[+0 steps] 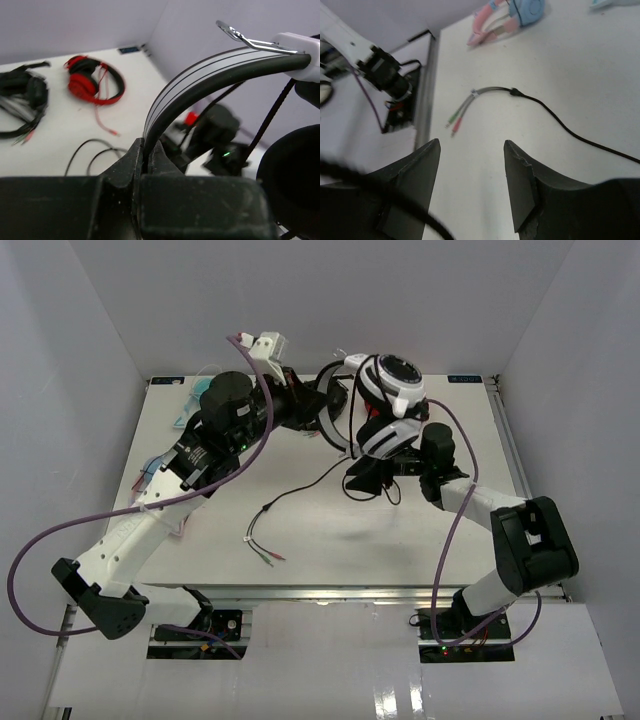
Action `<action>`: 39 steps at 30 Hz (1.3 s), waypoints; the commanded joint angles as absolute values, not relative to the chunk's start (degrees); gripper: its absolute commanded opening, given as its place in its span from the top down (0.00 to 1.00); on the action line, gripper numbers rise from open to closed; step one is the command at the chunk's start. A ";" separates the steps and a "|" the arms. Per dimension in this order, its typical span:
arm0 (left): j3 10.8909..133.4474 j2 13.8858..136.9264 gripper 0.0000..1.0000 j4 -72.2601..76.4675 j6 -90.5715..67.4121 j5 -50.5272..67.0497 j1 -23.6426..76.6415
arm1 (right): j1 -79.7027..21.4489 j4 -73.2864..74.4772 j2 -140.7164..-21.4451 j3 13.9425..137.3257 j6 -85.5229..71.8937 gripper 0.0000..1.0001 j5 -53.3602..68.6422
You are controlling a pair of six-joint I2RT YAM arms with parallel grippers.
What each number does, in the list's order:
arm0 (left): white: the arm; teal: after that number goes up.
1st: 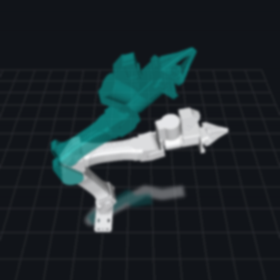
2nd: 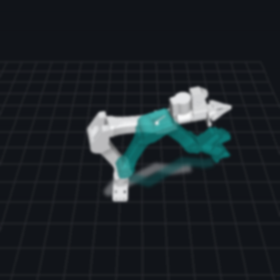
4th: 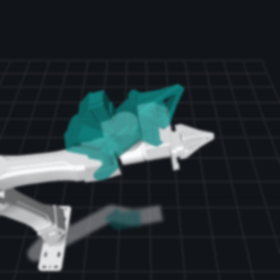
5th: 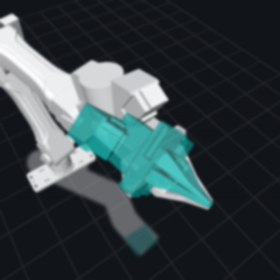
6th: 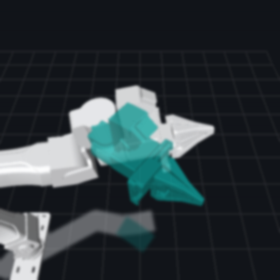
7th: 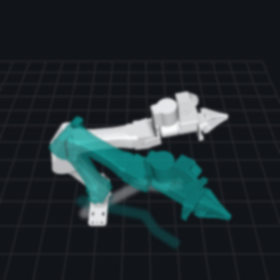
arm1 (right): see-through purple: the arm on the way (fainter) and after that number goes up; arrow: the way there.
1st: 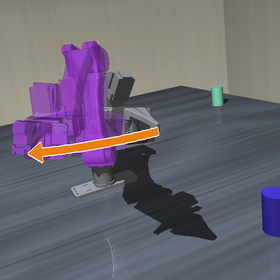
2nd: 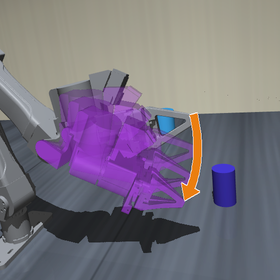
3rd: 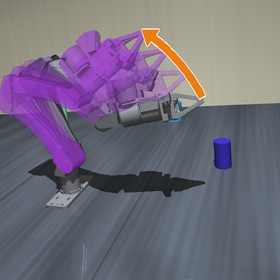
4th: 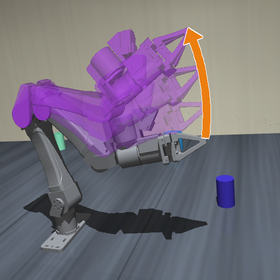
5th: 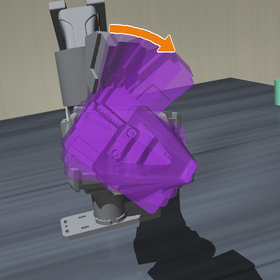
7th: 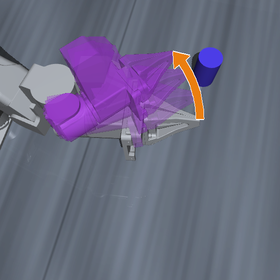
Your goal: Wrap the headphones
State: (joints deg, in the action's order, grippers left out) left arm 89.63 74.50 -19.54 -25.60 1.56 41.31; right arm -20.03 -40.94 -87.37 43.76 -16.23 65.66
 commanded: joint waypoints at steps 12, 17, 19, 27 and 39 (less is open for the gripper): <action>92.49 76.03 1.00 3.67 -34.20 -34.05 41.66 | -25.68 -61.97 -84.64 37.25 -33.69 0.49 68.14; 88.41 77.20 1.00 12.97 -9.86 -50.53 39.57 | -26.81 -36.85 -76.11 36.01 -12.65 0.87 61.36; 86.50 78.36 1.00 15.06 -3.31 -52.39 38.06 | -27.61 -25.95 -71.32 38.19 -3.74 0.92 57.47; 77.91 83.11 1.00 9.09 7.14 -48.62 34.37 | -32.84 11.51 -62.84 56.39 24.65 0.92 33.55; 64.31 75.82 1.00 -10.49 6.73 -8.44 38.04 | -34.54 13.78 -67.11 68.47 39.07 0.90 5.14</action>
